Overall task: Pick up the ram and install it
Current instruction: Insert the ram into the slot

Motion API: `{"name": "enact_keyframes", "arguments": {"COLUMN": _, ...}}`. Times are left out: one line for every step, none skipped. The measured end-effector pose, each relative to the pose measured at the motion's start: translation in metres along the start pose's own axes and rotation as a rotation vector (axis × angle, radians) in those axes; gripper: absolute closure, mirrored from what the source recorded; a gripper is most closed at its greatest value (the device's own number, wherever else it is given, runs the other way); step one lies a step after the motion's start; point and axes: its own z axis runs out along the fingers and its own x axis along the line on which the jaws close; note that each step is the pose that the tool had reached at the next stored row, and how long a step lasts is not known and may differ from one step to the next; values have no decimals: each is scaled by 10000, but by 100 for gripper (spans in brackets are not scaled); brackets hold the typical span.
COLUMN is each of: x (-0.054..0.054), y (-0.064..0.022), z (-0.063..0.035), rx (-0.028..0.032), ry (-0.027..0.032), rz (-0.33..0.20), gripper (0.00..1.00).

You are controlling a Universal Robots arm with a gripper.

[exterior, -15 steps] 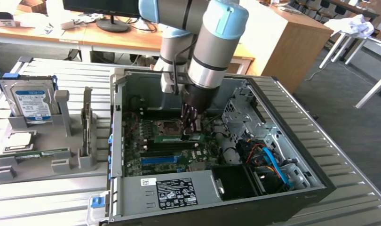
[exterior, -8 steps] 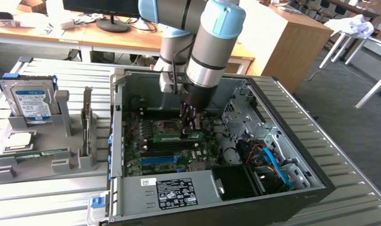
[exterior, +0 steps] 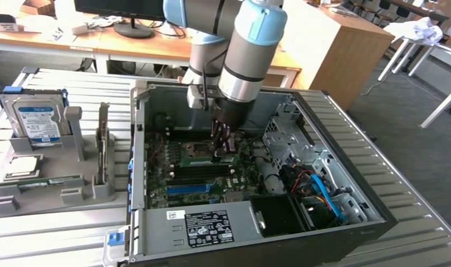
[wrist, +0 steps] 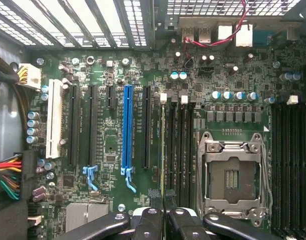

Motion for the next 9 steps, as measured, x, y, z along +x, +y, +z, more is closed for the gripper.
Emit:
{"name": "enact_keyframes", "arguments": {"x": 0, "y": 5, "z": 4, "rx": 0, "ry": 0, "rz": 0, "gripper": 87}}
{"name": "enact_keyframes", "arguments": {"x": 0, "y": 10, "z": 8, "rx": 0, "ry": 0, "rz": 1, "gripper": 87}}
{"name": "enact_keyframes", "arguments": {"x": -1, "y": 14, "z": 13, "rx": 1, "ry": -1, "rz": 1, "gripper": 87}}
{"name": "enact_keyframes", "arguments": {"x": -1, "y": 17, "z": 19, "rx": 1, "ry": -1, "rz": 0, "gripper": 87}}
{"name": "enact_keyframes", "arguments": {"x": -1, "y": 20, "z": 25, "rx": 0, "ry": -1, "rz": 1, "gripper": 87}}
{"name": "enact_keyframes", "arguments": {"x": -1, "y": 25, "z": 31, "rx": 1, "ry": -1, "rz": 1, "gripper": 87}}
{"name": "enact_keyframes", "arguments": {"x": -1, "y": 32, "z": 36, "rx": 0, "ry": 0, "rz": 0, "gripper": 87}}
{"name": "enact_keyframes", "arguments": {"x": -2, "y": 38, "z": 42, "rx": 0, "ry": 0, "rz": 0, "gripper": 87}}
{"name": "enact_keyframes", "arguments": {"x": -2, "y": 43, "z": 47, "rx": 0, "ry": -1, "rz": 0, "gripper": 87}}
